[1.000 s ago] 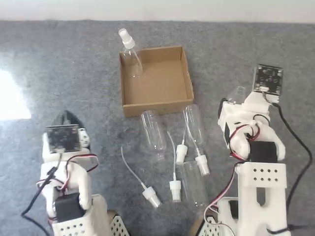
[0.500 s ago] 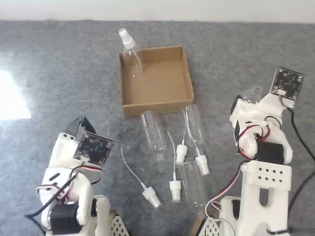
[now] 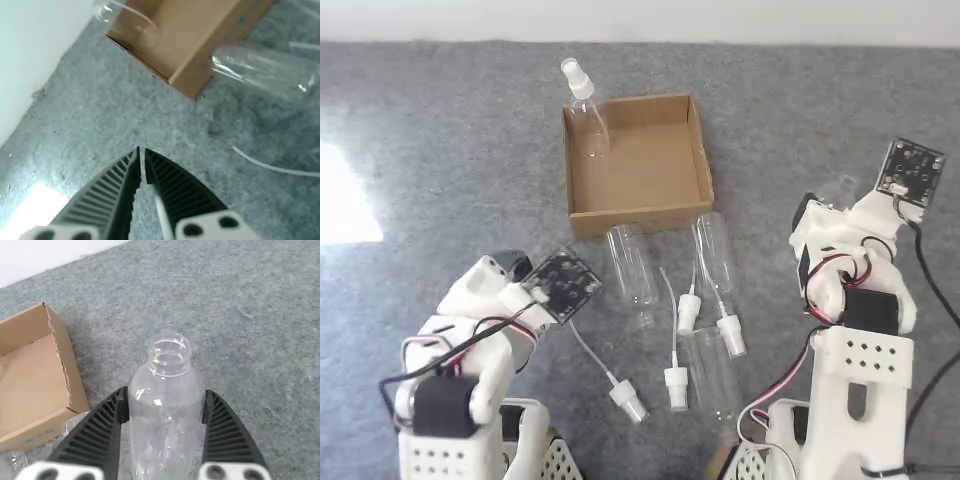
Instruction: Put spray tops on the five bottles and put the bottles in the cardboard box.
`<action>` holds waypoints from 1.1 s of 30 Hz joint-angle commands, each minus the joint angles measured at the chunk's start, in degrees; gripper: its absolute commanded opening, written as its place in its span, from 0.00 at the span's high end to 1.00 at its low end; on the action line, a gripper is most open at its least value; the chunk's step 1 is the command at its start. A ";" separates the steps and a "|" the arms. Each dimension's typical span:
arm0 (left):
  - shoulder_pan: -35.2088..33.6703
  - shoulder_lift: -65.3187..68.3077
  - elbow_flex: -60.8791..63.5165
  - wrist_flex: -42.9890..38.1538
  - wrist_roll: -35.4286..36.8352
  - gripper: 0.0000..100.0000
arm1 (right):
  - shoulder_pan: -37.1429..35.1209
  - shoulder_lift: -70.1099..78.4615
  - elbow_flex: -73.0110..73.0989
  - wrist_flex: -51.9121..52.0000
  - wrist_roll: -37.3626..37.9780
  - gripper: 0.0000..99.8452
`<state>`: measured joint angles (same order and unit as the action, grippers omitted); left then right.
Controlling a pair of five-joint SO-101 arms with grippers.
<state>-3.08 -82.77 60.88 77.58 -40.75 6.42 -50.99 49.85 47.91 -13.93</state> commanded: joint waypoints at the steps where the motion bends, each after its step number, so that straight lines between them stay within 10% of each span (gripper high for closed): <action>1: 1.93 8.88 -6.37 4.92 -7.74 0.98 | 1.89 -1.19 -0.62 -1.63 -0.70 0.91; 13: 4.13 31.91 -7.78 7.47 -24.79 0.84 | 5.32 -1.19 -0.70 -2.51 -0.53 0.91; 33: 31.74 50.20 -7.43 10.99 -29.89 0.84 | 6.73 -1.19 -0.70 -3.21 -0.44 0.91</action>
<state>25.05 -34.15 56.13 87.96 -70.11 12.31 -50.99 49.85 45.98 -14.11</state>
